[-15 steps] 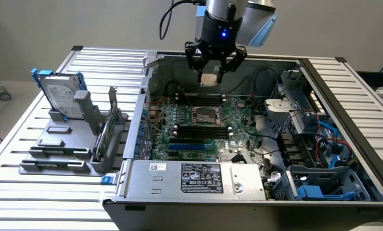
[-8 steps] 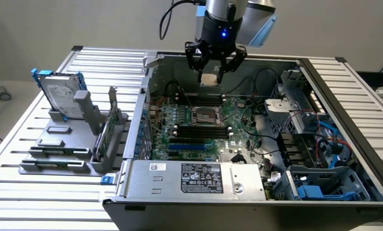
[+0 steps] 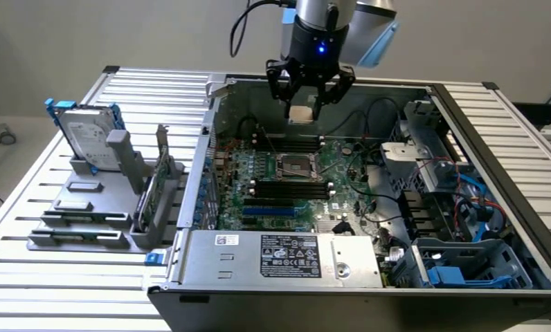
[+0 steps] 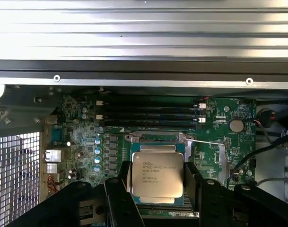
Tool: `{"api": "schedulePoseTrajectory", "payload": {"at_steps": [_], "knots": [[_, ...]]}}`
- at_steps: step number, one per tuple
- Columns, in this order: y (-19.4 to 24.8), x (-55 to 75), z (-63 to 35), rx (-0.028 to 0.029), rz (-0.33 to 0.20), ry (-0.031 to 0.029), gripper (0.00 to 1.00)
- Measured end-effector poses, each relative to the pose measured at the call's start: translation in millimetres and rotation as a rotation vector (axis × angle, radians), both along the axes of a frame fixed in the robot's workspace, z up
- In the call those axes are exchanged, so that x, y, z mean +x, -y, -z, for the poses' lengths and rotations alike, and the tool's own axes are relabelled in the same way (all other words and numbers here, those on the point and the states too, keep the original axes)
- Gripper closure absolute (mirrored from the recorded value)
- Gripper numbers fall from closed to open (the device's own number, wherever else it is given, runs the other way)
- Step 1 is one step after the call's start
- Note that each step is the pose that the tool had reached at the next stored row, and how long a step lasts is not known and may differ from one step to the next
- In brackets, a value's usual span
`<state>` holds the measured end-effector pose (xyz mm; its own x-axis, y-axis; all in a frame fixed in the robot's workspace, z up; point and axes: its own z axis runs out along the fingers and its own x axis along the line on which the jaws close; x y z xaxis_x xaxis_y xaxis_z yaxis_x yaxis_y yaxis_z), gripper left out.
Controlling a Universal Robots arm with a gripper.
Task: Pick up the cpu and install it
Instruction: 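Place the cpu into insertion slot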
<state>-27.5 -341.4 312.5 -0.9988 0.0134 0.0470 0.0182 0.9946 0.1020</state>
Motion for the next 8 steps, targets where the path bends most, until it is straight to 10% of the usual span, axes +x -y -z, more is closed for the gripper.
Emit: {"api": "schedulePoseTrajectory", "payload": {"at_steps": [8], "knots": [[0.0,0.0,0.5,0.0,0.146,0.0,0.45]]}}
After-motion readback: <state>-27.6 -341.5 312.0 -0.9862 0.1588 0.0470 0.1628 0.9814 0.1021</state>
